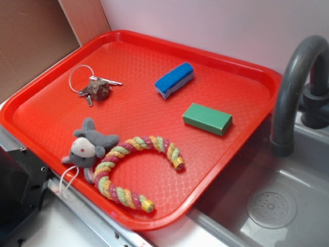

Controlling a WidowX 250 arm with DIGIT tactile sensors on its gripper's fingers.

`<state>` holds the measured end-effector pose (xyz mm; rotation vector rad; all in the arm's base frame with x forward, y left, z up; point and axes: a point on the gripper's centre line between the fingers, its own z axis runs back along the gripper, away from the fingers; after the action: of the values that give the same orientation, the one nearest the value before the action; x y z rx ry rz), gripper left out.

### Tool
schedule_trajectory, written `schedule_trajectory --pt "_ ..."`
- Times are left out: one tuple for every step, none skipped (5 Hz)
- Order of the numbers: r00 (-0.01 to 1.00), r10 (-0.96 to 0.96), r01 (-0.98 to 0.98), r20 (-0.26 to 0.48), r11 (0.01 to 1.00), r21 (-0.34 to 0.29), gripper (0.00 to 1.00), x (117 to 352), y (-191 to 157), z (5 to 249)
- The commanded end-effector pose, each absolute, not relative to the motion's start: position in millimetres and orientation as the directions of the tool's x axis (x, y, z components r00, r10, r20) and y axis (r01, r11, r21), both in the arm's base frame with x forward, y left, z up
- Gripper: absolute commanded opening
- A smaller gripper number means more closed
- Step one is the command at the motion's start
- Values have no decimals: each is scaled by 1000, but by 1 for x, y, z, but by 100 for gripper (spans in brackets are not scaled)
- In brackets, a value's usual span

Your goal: Grab the green block.

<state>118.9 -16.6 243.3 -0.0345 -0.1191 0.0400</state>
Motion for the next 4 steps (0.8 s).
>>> schedule_trajectory --pt "992 42 -38 118 999 -37 100 119 -17 243" --pt "985 -60 59 159 998 8 100 141 -15 232" --pt "953 -236 232 189 972 43 100 167 -20 220" --pt "875 -445 433 191 895 103 100 196 -37 209"
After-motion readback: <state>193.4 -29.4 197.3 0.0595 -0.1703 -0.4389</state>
